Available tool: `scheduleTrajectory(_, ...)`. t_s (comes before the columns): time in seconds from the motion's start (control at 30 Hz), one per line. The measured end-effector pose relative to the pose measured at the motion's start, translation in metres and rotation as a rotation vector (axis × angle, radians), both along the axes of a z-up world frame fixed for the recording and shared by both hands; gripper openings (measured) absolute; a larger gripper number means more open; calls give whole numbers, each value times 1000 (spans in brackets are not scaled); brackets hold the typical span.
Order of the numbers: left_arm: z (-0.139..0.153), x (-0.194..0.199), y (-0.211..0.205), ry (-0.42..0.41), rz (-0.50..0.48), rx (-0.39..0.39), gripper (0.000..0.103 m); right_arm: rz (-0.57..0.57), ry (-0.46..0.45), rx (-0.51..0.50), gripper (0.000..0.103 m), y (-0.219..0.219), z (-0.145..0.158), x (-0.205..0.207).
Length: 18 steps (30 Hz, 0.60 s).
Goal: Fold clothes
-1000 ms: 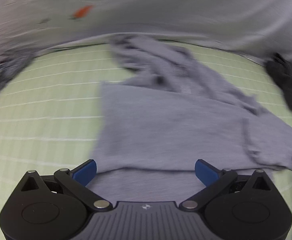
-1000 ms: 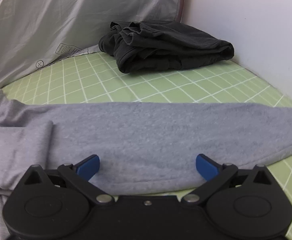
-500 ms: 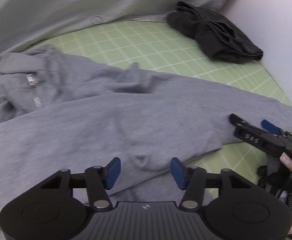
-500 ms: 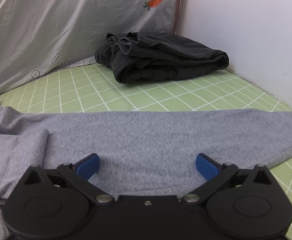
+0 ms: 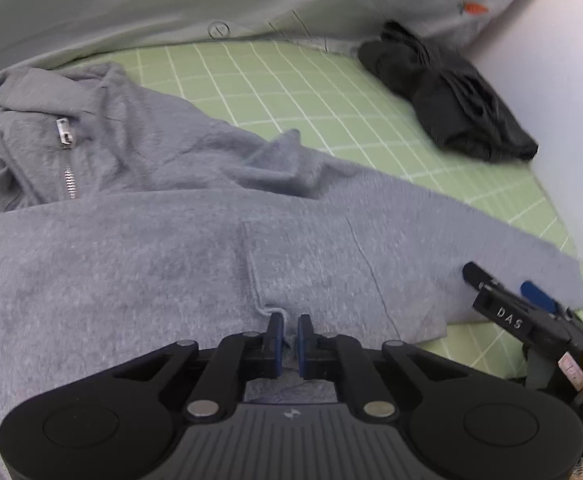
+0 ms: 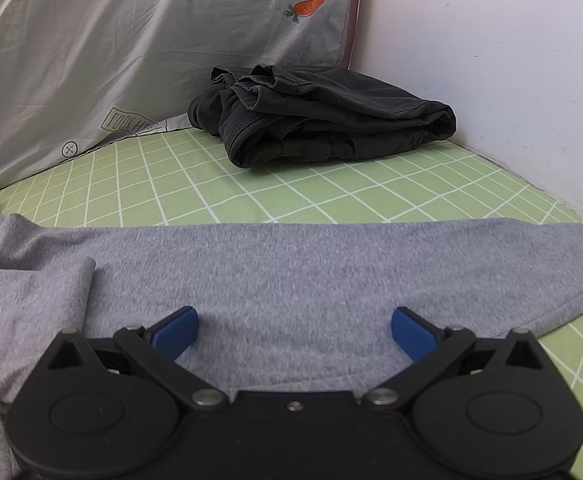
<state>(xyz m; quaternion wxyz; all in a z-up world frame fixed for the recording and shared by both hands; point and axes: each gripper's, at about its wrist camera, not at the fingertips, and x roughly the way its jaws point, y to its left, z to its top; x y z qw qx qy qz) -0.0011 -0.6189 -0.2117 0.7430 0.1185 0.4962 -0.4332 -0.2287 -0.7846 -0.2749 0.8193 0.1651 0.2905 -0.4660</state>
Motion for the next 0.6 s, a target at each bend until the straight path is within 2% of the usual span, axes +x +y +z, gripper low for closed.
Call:
scheduleTrajectory(0.27, 25, 1, 33, -178, 58, -1, 7, 0, -1, 0, 103, 0, 0, 0)
scheduleTrajectory(0.5, 48, 9, 81, -324, 190, -5, 7, 2, -2, 0, 103, 0, 0, 0)
scheduleTrajectory(0.6, 53, 16, 101, -344, 254, 2, 7, 2, -2, 0, 103, 0, 0, 0)
